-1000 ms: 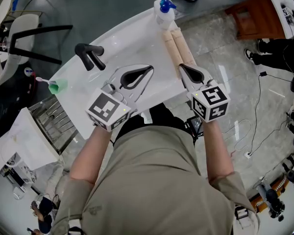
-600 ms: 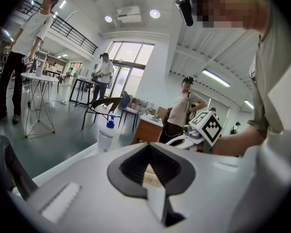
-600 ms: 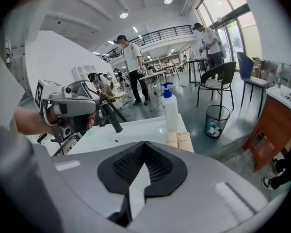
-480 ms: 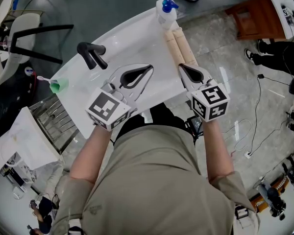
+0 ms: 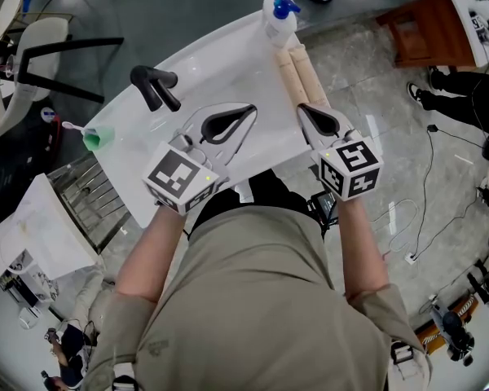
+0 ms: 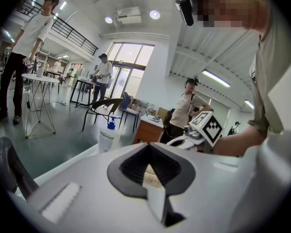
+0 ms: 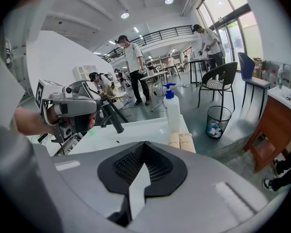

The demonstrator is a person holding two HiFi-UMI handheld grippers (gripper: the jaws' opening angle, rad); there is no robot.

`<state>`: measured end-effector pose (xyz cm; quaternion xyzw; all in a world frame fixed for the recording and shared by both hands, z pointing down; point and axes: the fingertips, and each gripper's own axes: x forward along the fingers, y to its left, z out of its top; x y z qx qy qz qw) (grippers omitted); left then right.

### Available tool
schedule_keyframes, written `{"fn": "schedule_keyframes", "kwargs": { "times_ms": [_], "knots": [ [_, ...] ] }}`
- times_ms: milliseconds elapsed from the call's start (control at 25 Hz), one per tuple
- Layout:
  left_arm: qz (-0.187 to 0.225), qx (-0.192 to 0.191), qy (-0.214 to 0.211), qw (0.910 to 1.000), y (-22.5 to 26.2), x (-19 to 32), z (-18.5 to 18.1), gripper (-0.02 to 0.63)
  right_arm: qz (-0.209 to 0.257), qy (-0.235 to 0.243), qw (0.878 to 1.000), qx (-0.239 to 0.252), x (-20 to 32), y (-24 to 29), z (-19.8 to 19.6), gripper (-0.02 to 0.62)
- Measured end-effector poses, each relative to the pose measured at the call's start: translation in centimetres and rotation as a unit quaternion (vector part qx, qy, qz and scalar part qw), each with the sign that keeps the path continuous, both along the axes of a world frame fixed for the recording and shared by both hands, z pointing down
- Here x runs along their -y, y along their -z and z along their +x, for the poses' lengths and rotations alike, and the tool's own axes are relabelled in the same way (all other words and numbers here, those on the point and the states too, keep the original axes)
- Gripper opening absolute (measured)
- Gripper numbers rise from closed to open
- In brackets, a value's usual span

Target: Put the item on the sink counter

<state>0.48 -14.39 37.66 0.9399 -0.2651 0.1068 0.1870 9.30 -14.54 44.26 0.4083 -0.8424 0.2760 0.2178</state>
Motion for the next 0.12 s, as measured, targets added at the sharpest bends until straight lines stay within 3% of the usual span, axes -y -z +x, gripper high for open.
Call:
{"fn": "schedule_keyframes", "kwargs": {
  "times_ms": [120],
  "knots": [
    [-0.003, 0.0, 0.002, 1.0, -0.06, -0.16, -0.13, 0.005, 0.001, 0.001, 1.0, 0.001, -0.14, 0.08, -0.13, 0.011]
  ]
}}
